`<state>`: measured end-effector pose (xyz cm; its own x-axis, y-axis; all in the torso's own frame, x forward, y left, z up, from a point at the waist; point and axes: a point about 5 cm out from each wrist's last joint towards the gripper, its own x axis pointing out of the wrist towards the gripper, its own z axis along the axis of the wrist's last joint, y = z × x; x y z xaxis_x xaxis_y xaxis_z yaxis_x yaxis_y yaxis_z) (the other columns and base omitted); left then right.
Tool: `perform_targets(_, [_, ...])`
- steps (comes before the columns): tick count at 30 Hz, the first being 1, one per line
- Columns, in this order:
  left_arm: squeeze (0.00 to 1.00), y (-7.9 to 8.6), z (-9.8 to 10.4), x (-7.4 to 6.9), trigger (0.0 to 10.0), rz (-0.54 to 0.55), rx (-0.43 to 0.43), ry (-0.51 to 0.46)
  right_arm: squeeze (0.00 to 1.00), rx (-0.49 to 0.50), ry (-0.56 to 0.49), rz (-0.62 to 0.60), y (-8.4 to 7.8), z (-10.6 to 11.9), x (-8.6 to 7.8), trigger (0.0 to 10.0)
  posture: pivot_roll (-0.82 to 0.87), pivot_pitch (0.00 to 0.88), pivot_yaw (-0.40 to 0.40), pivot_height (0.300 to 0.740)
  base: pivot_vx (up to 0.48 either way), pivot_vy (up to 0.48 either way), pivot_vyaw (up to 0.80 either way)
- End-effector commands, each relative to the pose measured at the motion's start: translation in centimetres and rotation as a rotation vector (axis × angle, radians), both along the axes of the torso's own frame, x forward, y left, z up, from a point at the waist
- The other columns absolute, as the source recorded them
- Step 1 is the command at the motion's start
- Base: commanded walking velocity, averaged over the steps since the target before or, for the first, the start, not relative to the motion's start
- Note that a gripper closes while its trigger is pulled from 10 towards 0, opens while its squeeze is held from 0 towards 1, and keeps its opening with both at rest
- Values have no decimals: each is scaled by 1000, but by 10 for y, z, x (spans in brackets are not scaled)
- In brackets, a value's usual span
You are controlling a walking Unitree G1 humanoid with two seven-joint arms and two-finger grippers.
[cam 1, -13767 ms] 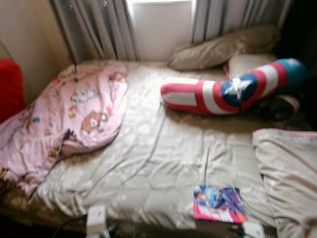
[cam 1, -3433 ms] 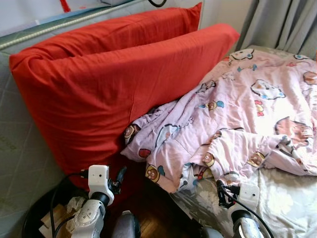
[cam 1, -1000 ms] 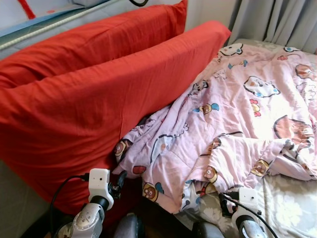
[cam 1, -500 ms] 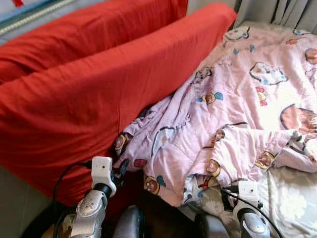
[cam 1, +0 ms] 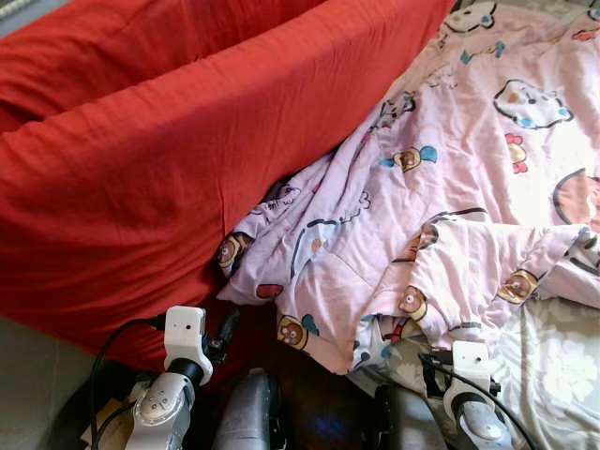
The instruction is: Clean up the room
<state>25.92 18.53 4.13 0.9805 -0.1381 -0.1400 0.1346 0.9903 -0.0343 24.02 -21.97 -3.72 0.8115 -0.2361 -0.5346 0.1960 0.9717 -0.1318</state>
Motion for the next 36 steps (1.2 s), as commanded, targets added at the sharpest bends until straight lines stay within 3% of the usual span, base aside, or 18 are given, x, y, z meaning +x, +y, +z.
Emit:
perform_targets(1, [0, 6, -4, -5, 10000, 6, 11, 35, 0, 6, 33, -19, 0, -6, -7, 10000, 139, 301, 98, 641, 0, 0, 0])
perform_targets(6, [0, 4, -3, -6, 10000, 3, 10, 42, 0, -16, -16, -44, -8, 1, -2, 10000, 139, 303, 100, 641, 0, 0, 0])
perform_targets(9, [0, 4, -4, -7, 10000, 5, 8, 47, 0, -66, 18, -49, -15, 0, -5, 10000, 138, 305, 99, 641, 0, 0, 0])
perform_targets(13, [0, 2, -5, -9, 10000, 7, 4, 50, 0, -61, 4, -84, -22, 3, -4, 10000, 132, 315, 95, 641, 0, 0, 0])
perform_targets(26, [0, 2, -8, -17, 10000, 17, 1, 67, 0, -24, -41, 29, 2, 8, 11, 10000, 131, 326, 81, 641, 0, 0, 0])
perform_targets(36, [0, 2, -8, -19, 10000, 23, 3, 73, 0, -74, 0, 6, -5, 7, 10, 10000, 131, 317, 75, 641, 0, 0, 0])
